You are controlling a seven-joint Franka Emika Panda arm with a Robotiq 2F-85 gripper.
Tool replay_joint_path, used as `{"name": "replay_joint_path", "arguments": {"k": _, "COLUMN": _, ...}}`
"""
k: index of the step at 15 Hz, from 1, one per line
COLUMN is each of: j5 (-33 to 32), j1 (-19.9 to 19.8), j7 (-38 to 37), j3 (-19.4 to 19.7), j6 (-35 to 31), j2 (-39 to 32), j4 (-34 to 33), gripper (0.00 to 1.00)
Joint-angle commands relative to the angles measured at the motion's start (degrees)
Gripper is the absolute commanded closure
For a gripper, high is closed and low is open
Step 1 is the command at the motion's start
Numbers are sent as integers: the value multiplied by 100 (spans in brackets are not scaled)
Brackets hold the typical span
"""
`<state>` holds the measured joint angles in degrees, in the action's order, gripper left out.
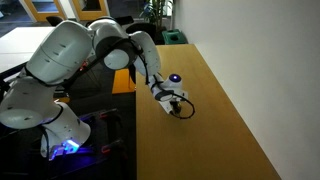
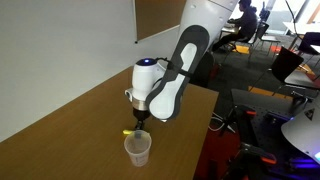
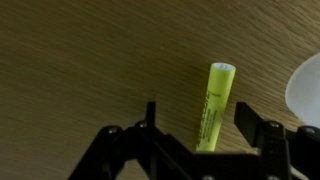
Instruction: Pick up the pen from the table and put it in the cup.
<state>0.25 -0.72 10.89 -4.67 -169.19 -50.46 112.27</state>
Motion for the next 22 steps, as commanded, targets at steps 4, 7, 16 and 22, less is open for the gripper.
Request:
{"name": "replay_joint_path", "arguments": {"k": 4, "j5": -149, "j1": 178, "j7": -217, "j3": 116, "j6": 93, "j2": -63, "j4": -274, "gripper": 27}}
{"name": "replay_joint_path", "arguments": {"k": 7, "j5": -145, "j1": 211, "j7": -229, "j3": 133, "j6": 113, "j2": -80, "j4": -349, "gripper": 47}}
{"name": "replay_joint_path", "arguments": {"k": 16, "j5": -144, "j1": 224, "j7": -237, "j3": 181, "j6": 240, "j2": -153, "j4": -533, "gripper": 82}}
{"name": "replay_joint_path", "arguments": {"k": 22, "j5": -115, "j1": 108, "j7": -204, "j3": 201, "j6": 105, "j2": 176, "j4": -253, "gripper": 95}}
